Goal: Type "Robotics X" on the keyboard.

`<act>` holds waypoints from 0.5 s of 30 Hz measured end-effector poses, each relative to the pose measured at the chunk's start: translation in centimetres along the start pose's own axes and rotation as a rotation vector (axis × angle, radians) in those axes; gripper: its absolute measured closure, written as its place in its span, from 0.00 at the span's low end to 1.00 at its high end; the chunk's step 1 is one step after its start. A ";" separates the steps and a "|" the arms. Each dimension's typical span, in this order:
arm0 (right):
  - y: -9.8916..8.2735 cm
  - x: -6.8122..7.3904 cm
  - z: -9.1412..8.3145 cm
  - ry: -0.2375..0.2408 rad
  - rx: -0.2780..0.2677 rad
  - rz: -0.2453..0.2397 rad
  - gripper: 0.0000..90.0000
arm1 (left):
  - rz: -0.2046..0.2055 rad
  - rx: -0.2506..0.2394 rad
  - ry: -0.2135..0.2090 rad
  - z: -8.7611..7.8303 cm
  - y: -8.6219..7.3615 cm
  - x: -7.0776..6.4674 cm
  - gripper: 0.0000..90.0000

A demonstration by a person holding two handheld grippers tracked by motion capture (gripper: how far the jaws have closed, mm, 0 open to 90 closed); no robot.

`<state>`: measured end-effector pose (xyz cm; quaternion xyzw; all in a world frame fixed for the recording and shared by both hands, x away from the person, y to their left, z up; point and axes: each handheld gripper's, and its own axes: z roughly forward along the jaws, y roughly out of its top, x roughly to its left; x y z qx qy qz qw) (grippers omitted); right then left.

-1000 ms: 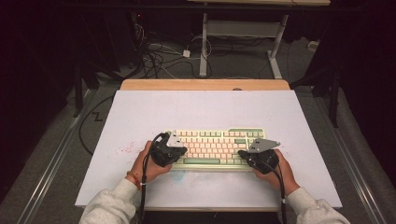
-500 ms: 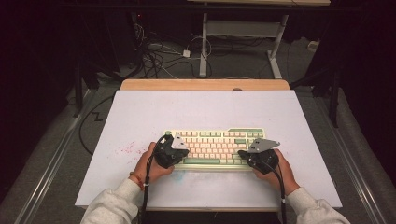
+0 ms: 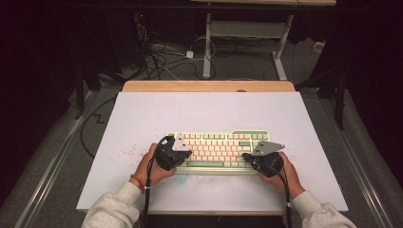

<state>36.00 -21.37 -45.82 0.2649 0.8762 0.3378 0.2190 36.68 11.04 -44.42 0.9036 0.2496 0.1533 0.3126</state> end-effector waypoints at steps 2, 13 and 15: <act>0.0 0.0 0.0 0.000 -0.001 0.000 1.00 | -0.004 -0.008 0.004 -0.1 0.0 0.1 0.97; 0.1 0.1 -0.1 -0.003 0.003 -0.012 1.00 | 0.002 -0.029 0.031 -0.4 -0.1 0.2 0.93; 0.1 0.0 -0.1 0.002 0.001 -0.009 1.00 | 0.002 -0.035 0.034 -0.4 -0.1 0.2 0.91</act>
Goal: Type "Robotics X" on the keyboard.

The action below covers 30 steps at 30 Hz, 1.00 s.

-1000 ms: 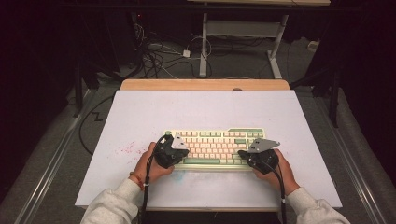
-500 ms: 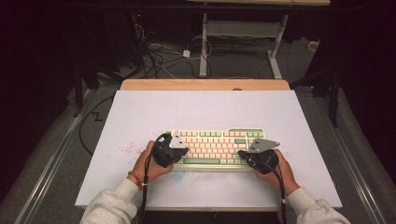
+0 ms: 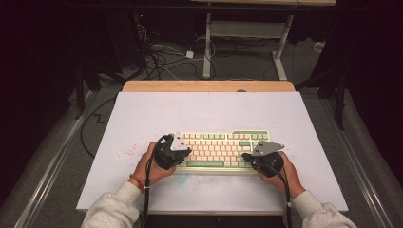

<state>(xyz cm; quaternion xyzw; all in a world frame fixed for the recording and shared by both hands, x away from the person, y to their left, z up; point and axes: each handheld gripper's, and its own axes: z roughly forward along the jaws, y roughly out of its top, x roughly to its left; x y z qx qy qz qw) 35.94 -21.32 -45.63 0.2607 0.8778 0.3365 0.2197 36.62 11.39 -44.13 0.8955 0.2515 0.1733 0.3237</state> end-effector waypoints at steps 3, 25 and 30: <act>0.0 0.0 -0.2 0.000 -0.009 -0.002 1.00 | 0.000 -0.016 0.014 -0.1 0.0 0.0 0.87; 1.1 -0.1 -1.7 -0.042 -0.098 0.049 0.73 | -0.001 -0.068 0.077 -0.1 -0.1 -0.3 0.50; 1.1 -0.1 -1.6 -0.048 -0.110 0.057 0.56 | 0.003 -0.083 0.077 -0.2 -0.2 -0.4 0.42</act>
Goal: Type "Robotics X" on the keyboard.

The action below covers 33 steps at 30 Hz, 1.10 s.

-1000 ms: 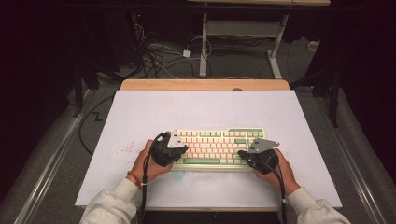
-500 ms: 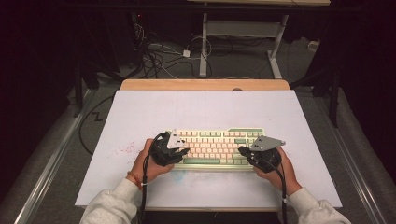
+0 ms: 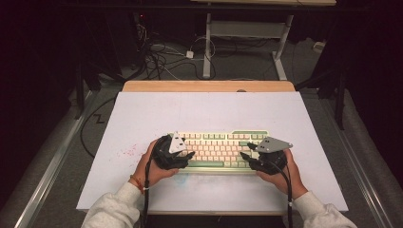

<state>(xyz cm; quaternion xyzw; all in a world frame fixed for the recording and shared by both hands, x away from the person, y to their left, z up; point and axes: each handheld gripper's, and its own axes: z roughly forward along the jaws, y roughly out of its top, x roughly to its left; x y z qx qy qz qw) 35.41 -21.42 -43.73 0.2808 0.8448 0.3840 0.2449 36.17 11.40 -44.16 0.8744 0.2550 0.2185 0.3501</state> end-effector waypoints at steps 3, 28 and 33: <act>0.0 0.2 0.0 -0.008 -0.009 -0.009 0.50 | 0.002 -0.005 0.001 0.0 0.0 -0.1 0.38; 0.4 0.4 1.0 -0.072 -0.019 0.008 0.22 | 0.038 -0.024 0.032 0.2 -0.3 -0.3 0.17; 0.5 0.5 0.7 -0.086 -0.028 -0.005 0.22 | 0.061 -0.027 0.043 0.1 -0.2 -0.5 0.17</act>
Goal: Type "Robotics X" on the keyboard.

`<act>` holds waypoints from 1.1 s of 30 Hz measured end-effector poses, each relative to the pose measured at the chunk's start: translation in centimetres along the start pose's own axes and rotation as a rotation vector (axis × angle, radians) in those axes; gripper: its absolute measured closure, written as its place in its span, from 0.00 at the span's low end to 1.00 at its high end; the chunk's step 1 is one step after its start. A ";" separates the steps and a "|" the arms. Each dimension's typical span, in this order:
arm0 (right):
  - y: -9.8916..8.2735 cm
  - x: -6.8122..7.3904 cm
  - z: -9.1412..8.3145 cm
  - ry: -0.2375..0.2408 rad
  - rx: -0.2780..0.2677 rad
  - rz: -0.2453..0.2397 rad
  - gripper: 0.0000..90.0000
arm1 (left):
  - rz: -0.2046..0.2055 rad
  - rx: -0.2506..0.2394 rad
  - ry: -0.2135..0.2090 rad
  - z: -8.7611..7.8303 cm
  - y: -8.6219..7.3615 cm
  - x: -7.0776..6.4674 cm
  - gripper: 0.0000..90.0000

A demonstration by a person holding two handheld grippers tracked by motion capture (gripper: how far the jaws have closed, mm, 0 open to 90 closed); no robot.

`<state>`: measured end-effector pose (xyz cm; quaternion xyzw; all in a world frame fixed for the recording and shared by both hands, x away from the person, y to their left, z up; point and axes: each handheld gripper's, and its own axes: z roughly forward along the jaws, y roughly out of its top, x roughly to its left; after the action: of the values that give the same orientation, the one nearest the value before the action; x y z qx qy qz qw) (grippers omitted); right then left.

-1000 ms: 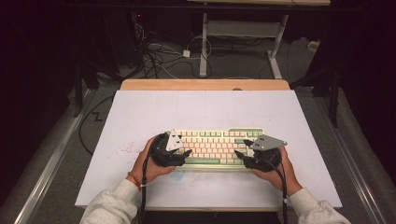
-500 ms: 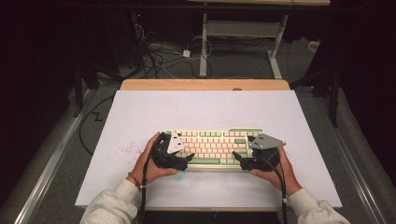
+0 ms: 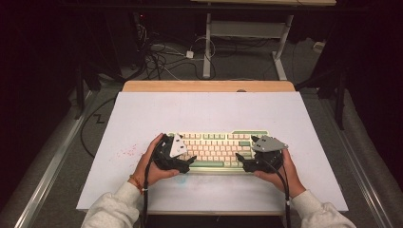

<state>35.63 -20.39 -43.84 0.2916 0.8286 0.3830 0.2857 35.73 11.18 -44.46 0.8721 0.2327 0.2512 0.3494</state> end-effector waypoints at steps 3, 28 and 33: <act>0.1 0.1 -0.3 -0.003 -0.009 -0.013 0.23 | 0.009 0.000 -0.005 -0.1 0.1 -0.1 0.18; 0.2 0.4 -2.8 -0.044 -0.032 -0.043 0.23 | 0.045 -0.018 0.042 -2.3 -0.3 -0.6 0.18; 0.1 0.4 -3.2 -0.059 -0.026 -0.049 0.24 | 0.057 -0.019 0.051 -2.6 -0.6 -0.8 0.18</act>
<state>33.17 -21.53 -42.13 0.2786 0.8218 0.3778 0.3230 33.38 12.34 -43.45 0.8684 0.2142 0.2853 0.3445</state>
